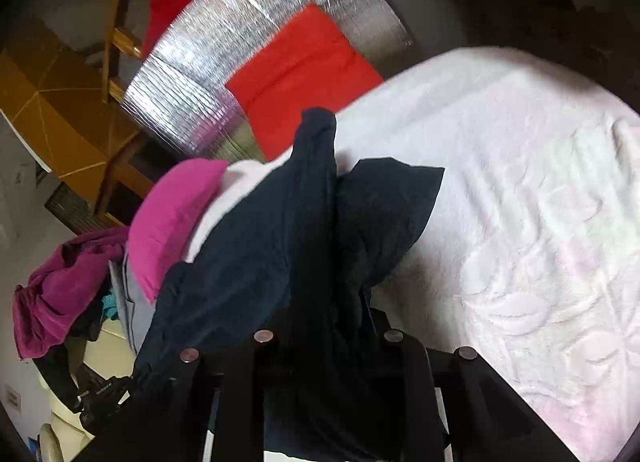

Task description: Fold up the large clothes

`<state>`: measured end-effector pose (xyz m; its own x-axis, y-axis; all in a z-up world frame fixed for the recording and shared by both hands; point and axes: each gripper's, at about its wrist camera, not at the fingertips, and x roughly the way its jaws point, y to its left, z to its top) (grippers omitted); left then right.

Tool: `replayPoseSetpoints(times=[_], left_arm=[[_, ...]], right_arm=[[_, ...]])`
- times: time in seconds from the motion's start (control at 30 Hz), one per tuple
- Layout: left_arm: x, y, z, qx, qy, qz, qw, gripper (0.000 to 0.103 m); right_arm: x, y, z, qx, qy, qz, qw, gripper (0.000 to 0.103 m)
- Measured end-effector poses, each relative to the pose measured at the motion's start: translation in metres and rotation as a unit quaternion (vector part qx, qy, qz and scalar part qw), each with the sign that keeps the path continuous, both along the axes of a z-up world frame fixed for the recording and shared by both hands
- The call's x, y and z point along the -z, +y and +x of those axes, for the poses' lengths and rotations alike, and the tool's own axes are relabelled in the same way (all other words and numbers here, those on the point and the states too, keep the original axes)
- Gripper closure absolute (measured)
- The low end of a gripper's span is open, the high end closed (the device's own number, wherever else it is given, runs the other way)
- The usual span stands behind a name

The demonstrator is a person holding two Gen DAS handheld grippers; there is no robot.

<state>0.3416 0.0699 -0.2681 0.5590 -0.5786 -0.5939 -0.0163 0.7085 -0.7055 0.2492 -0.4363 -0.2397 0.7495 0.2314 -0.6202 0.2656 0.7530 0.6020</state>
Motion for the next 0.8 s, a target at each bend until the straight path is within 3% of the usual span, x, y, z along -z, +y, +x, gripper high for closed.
replayPoseSetpoints(times=[0.13,0.2,0.23,0.3,0.4,0.5,0.57,0.63,0.8], left_arm=[[0.012,-0.008,-0.017,0.012,0.026,0.031,0.9991,0.087],[0.026,-0.011,-0.02,0.016,0.056,0.06,0.9965,0.079],[0.031,-0.009,-0.02,0.013,0.069,0.066,0.9954,0.069],[0.036,-0.001,-0.022,0.013,0.076,0.044,0.9961,0.067],[0.025,0.009,-0.024,-0.015,0.069,0.04,0.9967,0.047],[0.003,0.015,-0.027,-0.015,0.005,0.019,0.9997,0.033],[-0.003,0.01,-0.017,-0.021,-0.014,0.034,0.9991,0.022],[0.002,0.008,0.001,-0.023,-0.002,0.026,0.9994,0.022],[0.045,0.002,0.048,-0.024,0.091,0.008,0.9956,0.022]], right_arm=[[0.01,-0.012,-0.02,0.005,0.022,0.01,1.0,0.081],[0.029,-0.014,-0.024,-0.004,0.057,0.011,0.998,0.079],[0.039,-0.015,-0.024,-0.007,0.071,0.017,0.997,0.072],[0.049,-0.023,-0.028,-0.013,0.079,0.044,0.996,0.064],[0.042,-0.043,-0.044,0.005,0.053,0.077,0.996,0.026],[0.024,-0.06,-0.055,0.035,0.007,0.077,0.996,0.021],[0.021,-0.069,-0.05,0.042,-0.002,0.076,0.996,0.019],[0.028,-0.076,-0.035,0.045,0.005,0.087,0.995,0.019],[0.056,-0.079,0.008,0.039,0.049,0.104,0.993,0.017]])
